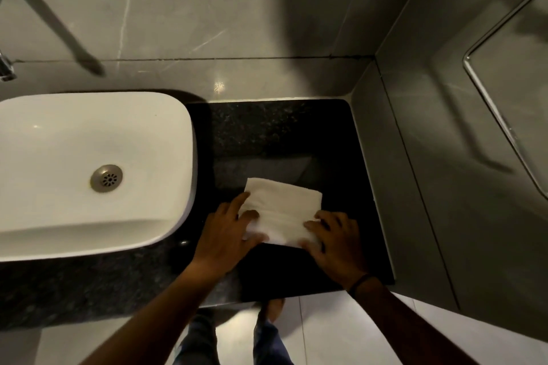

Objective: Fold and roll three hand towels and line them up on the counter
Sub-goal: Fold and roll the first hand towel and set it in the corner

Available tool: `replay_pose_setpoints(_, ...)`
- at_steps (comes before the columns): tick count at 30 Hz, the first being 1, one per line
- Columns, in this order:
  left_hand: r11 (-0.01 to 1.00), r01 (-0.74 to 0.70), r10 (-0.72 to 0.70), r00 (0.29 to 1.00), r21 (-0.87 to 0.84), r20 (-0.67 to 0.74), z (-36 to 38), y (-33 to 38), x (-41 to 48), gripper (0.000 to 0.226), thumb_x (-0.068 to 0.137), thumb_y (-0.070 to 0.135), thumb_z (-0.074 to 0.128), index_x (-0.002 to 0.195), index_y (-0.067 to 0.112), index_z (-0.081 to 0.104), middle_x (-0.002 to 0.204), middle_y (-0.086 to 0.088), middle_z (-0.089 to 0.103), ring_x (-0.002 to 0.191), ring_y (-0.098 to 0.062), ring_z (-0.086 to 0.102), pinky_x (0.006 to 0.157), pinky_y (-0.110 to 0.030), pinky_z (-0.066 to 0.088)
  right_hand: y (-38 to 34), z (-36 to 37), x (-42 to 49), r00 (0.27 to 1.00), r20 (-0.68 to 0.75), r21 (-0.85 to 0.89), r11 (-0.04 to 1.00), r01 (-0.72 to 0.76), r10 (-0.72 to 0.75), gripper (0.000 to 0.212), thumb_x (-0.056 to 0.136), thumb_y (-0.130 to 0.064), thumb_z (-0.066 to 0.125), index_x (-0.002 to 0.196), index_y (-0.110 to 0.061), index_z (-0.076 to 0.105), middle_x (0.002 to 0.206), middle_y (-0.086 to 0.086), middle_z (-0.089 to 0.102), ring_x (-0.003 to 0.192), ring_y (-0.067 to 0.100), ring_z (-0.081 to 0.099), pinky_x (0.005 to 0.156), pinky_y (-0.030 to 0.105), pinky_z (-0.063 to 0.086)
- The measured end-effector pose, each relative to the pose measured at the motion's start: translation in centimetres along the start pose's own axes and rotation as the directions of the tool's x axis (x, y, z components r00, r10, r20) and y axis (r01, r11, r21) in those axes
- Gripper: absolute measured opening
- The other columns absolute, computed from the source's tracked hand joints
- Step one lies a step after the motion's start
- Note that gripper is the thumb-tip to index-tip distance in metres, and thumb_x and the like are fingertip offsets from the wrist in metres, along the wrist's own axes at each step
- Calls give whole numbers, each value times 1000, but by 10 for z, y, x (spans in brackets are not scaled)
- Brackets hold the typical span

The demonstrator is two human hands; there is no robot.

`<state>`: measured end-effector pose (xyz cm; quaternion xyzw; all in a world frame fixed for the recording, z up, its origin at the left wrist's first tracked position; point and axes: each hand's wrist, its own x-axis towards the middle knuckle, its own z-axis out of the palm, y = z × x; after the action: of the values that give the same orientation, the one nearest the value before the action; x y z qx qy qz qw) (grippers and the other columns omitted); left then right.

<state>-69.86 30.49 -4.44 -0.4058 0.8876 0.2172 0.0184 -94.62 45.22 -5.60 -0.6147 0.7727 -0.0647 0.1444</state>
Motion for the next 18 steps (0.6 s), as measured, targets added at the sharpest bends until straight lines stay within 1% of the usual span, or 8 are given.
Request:
replay_pose_setpoints(2,979,-138,125,988,150,91,-5,-8,3,61,72,59,88,123,28,74,165,-6,50,140,-38,50,100,-63,60,6,0,-4,994,91,-26,997,70,-67,62,84,-68,61,123,-23,80,129,4,72,115,32,60,87,50,65)
replay_pose_setpoints(5,963,-240,222,964,120,147,-22,-16,27,52,76,58,65,116,27,78,159,-5,59,149,-39,47,111,-72,49,7,-4,3,991,130,58,998,24,-32,57,87,-49,60,131,-17,76,121,8,76,104,38,77,79,52,68)
replay_pose_setpoints(7,982,-178,174,982,65,74,-39,-12,62,64,78,64,53,118,23,80,153,-7,64,148,-41,50,116,-74,42,3,-12,16,989,97,259,957,-131,109,53,102,-43,64,147,-16,66,127,12,74,110,37,74,87,53,68)
replay_pose_setpoints(9,998,-40,40,999,39,3,-50,6,91,60,84,59,62,127,20,77,155,-10,60,146,-40,50,114,-67,43,2,-21,30,947,164,454,831,-322,277,50,111,-36,68,154,-15,52,132,13,65,117,36,70,95,53,67)
replay_pose_setpoints(11,997,56,-52,995,53,-81,-42,33,106,45,85,43,83,124,22,74,145,-13,62,129,-40,56,97,-56,54,-1,-26,39,868,262,487,719,-495,421,31,115,-37,62,137,-18,51,125,13,66,112,39,73,92,55,69)
replay_pose_setpoints(13,993,88,-78,989,77,-123,-23,55,108,38,84,33,89,117,22,74,134,-15,64,113,-40,62,84,-51,57,-7,-24,42,778,340,489,608,-626,528,24,117,-45,55,117,-22,50,117,14,70,105,40,74,92,61,70)
replay_pose_setpoints(15,995,95,-90,983,22,-162,-2,67,109,36,94,33,80,127,20,73,143,-18,62,123,-43,62,93,-55,58,-7,-14,46,679,402,554,427,-714,614,33,116,-52,52,114,-19,55,107,14,71,91,36,75,82,60,72)
replay_pose_setpoints(18,992,119,-121,986,-29,-115,22,86,114,60,110,49,41,155,11,54,165,-22,46,152,-46,41,121,-61,44,-10,-16,50,555,532,627,143,-766,640,46,120,-46,47,129,-4,62,87,14,70,55,22,65,38,27,57)
